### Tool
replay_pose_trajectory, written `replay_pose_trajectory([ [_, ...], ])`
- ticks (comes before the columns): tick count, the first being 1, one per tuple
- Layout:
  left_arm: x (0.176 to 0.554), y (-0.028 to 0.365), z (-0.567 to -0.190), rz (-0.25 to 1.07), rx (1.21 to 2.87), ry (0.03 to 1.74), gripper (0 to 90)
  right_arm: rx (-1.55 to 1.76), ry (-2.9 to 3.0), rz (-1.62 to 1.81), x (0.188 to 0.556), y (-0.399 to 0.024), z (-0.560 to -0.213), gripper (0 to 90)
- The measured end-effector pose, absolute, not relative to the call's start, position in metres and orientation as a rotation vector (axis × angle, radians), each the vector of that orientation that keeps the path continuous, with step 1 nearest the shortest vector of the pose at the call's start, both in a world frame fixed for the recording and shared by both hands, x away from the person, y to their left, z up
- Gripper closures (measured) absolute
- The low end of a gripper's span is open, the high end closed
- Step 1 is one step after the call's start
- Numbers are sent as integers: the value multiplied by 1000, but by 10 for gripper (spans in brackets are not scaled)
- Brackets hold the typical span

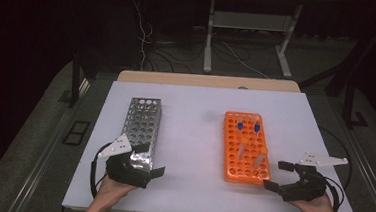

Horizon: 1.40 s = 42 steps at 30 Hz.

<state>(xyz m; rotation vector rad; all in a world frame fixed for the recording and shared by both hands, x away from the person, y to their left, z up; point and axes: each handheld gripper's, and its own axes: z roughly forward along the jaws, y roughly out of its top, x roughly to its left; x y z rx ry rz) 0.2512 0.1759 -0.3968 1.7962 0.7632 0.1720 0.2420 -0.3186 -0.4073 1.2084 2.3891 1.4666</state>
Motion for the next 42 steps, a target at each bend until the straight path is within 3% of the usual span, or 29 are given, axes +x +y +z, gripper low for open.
replay_pose_trajectory([
  [23,250,174,-397,174,1803,752,0,1216,2428,1419,242,-316,-405,1],
  [42,249,173,-398,186,1805,755,0,1155,2501,1329,269,-295,-394,2],
])
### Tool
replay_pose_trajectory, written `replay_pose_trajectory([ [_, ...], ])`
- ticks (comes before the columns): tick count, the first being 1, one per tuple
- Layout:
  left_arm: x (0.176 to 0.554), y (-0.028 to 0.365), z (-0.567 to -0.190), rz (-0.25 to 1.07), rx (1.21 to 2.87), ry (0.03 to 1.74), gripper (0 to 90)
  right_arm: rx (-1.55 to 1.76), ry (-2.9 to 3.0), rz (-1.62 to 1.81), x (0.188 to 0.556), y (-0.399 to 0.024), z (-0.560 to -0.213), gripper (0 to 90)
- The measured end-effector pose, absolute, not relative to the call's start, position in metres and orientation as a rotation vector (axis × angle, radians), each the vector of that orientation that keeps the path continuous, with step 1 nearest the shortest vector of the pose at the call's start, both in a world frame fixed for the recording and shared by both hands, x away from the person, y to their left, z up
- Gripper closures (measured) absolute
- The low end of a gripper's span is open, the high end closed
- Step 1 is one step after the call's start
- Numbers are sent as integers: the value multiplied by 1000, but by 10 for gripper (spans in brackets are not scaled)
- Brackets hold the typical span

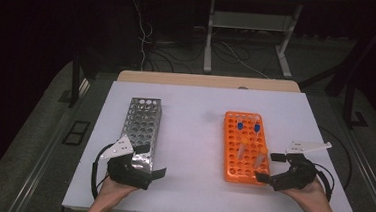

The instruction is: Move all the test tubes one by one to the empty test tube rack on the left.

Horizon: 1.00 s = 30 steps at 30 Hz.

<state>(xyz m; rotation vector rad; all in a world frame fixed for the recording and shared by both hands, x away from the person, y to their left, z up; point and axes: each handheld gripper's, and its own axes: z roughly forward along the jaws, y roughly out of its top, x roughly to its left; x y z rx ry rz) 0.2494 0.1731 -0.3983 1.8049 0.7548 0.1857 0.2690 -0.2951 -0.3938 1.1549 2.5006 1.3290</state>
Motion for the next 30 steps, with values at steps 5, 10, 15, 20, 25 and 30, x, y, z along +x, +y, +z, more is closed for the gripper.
replay_pose_trajectory([
  [5,250,173,-399,186,1808,753,0,1159,2514,1314,275,-295,-394,50],
  [10,250,172,-399,185,1807,752,0,1161,2517,1305,278,-296,-396,90],
  [15,250,171,-399,183,1809,753,0,1133,2529,1295,282,-295,-398,239],
  [20,250,171,-400,182,1810,752,0,1126,2525,1275,284,-293,-399,399],
  [25,250,172,-400,183,1810,753,0,1117,2512,1262,286,-293,-400,509],
  [30,250,171,-400,183,1811,753,0,1099,2509,1247,286,-291,-400,615],
])
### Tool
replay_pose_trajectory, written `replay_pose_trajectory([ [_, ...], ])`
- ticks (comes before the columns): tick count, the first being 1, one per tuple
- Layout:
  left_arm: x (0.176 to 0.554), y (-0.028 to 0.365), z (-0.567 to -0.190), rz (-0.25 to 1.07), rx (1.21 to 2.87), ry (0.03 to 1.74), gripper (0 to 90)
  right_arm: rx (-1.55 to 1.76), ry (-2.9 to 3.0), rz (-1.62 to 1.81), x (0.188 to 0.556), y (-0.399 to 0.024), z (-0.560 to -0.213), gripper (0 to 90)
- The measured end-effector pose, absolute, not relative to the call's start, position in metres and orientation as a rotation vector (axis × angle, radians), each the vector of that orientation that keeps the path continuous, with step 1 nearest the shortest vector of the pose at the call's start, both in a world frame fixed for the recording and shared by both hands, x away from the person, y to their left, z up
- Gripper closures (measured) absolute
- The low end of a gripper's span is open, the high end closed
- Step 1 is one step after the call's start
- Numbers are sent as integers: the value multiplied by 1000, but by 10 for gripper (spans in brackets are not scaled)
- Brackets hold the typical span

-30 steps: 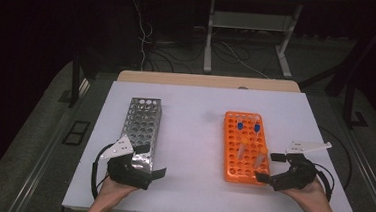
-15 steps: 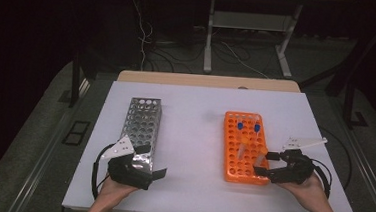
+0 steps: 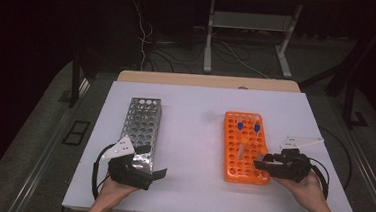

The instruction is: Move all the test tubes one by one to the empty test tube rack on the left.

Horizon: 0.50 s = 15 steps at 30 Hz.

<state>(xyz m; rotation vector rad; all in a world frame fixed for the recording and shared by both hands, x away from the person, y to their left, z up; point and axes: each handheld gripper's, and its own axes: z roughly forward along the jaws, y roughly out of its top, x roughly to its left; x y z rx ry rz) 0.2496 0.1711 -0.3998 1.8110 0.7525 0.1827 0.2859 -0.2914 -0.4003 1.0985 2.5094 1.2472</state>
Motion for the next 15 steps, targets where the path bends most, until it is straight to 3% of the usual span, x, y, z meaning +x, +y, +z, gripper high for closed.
replay_pose_trajectory([
  [4,250,172,-400,183,1810,752,0,1085,2518,1247,286,-290,-400,723],
  [15,250,172,-399,178,1805,752,0,1042,2503,1230,284,-288,-388,736],
])
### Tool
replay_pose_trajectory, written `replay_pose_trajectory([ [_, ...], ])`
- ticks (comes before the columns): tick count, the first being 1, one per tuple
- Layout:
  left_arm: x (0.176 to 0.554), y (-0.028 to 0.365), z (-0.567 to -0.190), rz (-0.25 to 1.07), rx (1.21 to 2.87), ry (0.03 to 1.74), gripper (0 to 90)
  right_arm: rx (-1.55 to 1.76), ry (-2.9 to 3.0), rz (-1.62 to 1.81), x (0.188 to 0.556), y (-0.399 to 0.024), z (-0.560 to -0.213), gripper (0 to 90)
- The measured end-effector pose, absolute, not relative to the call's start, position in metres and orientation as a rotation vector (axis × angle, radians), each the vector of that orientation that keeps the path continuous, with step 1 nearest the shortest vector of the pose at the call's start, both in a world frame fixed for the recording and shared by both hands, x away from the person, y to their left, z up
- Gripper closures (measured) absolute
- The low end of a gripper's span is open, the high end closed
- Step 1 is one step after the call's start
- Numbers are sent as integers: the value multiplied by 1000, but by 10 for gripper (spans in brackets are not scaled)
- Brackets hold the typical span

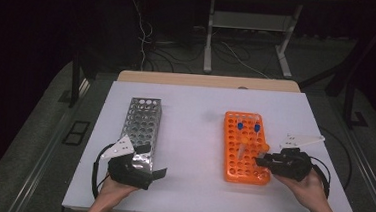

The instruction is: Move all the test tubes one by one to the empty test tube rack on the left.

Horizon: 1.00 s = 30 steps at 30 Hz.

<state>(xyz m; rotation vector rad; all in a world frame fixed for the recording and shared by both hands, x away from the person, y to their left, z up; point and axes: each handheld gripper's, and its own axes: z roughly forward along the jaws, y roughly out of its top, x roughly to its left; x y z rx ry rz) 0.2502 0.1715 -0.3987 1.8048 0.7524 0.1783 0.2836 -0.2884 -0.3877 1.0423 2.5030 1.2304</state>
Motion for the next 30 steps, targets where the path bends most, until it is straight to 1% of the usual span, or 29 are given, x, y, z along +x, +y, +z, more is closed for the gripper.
replay_pose_trajectory([
  [11,250,168,-393,173,1822,744,0,1004,2512,1214,283,-287,-364,737],
  [22,252,161,-376,160,1844,705,0,938,2534,1205,283,-286,-324,738],
  [30,258,156,-366,143,1862,697,0,888,2567,1209,287,-275,-302,738],
])
